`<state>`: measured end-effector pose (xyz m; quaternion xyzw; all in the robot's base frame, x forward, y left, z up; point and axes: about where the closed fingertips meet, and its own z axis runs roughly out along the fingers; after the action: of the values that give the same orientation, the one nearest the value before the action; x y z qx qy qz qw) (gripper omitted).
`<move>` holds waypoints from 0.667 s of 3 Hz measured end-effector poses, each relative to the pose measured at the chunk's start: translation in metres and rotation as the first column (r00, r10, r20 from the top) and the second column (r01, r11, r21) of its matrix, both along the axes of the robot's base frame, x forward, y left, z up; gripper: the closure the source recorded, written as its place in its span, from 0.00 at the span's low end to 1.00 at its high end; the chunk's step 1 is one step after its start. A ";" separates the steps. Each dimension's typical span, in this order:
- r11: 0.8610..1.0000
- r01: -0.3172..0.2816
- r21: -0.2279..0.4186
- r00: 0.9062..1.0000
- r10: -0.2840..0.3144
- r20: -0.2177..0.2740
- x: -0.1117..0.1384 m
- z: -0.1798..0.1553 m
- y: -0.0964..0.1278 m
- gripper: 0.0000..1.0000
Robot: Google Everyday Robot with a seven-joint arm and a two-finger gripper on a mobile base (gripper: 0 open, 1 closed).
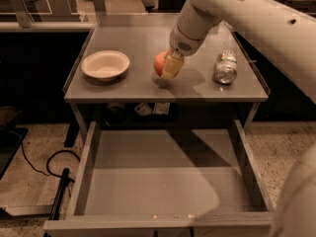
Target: Pick apple from top drawer and place on counter
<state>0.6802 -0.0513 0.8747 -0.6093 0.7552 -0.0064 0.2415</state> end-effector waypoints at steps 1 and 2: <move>0.999 -0.034 0.005 0.999 0.034 -0.037 0.018 -0.012 0.014 1.00; 0.998 -0.062 0.010 0.996 0.062 -0.069 0.025 -0.023 0.025 1.00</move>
Offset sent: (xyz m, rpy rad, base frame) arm 0.0328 0.0353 -0.0307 0.0133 0.1017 0.0923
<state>0.7049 -0.0265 0.8519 -0.6315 0.7439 0.0252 0.2174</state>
